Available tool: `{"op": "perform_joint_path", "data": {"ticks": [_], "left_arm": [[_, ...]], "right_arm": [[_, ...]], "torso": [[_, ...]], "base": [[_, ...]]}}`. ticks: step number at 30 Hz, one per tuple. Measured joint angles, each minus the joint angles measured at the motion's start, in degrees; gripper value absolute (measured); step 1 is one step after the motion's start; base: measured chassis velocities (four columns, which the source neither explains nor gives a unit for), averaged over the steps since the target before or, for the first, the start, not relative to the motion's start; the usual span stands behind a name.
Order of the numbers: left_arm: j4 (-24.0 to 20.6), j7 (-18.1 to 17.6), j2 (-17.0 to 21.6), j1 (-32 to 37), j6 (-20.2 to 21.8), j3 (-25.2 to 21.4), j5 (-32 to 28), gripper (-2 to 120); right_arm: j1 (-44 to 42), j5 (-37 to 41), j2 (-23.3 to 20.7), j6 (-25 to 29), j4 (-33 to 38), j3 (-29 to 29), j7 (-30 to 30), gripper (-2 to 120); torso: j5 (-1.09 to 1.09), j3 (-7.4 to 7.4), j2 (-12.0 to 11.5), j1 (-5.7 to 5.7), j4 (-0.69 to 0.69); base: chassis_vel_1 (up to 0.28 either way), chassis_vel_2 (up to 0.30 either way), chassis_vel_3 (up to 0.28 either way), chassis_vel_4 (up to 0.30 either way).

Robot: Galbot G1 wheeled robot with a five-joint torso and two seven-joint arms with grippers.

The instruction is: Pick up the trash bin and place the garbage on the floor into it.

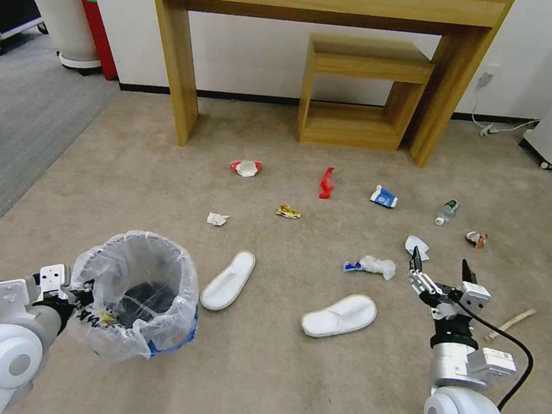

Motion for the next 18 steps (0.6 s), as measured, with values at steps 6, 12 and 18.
{"op": "perform_joint_path", "data": {"ticks": [6,12,18], "left_arm": [[0.3,-0.1,-0.4,-0.1,0.0,-0.3,0.0,1],[0.7,-0.3,-0.8,-0.2,0.0,-0.8,0.0,1],[1.1,-0.4,-0.9,-0.5,0.0,-0.9,0.1,1]], "right_arm": [[0.1,0.0,0.0,0.2,-0.4,0.0,0.0,100],[0.4,0.0,0.1,0.3,-1.0,-0.1,0.0,100],[0.6,0.2,0.0,0.4,-1.2,-0.1,0.1,100]], "torso": [[0.00,0.00,0.0,0.00,0.00],[0.01,0.00,0.0,0.00,0.00],[0.00,0.00,0.0,0.00,0.00]], "base": [[-0.094,0.105,0.101,-0.105],[-0.109,0.098,0.097,-0.105],[-0.091,0.081,0.077,-0.074]]}}
